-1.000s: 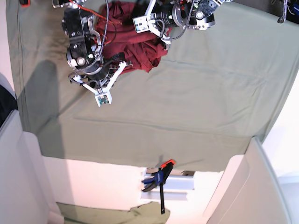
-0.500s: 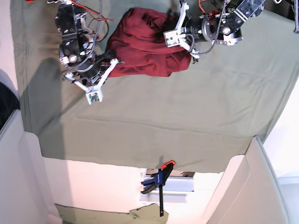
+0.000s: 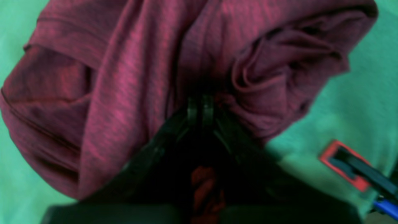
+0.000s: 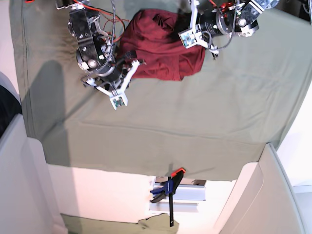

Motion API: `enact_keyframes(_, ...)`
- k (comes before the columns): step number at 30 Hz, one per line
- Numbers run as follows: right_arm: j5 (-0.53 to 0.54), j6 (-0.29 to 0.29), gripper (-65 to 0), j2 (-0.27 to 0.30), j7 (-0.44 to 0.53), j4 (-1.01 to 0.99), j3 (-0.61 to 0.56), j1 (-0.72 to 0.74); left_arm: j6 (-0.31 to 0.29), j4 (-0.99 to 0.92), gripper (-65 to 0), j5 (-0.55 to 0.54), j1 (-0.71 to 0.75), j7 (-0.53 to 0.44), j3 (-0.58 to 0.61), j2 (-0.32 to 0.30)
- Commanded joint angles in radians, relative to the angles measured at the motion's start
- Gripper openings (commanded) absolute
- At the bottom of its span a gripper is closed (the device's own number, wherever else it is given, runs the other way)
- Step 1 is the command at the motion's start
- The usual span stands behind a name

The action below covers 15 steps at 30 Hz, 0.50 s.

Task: Fold the T-shirt properly
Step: 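Grasp the shirt with both grippers and fold it into a compact bundle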

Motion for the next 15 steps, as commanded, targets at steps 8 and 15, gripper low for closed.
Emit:
enact_keyframes(8, -0.011, 0.001, -65.0, 0.006, -0.005, -0.056, -0.097, 0.047, -0.026, 0.117, -65.0, 0.001, 0.105, 0.083, 0.003, 0.0)
enact_keyframes(15, -0.005, 0.001, -65.0, 0.122, -0.037, 0.175, -0.097, -0.103, -0.032, 0.117, -65.0, 0.061, 0.149, 0.082, 0.003, -0.004)
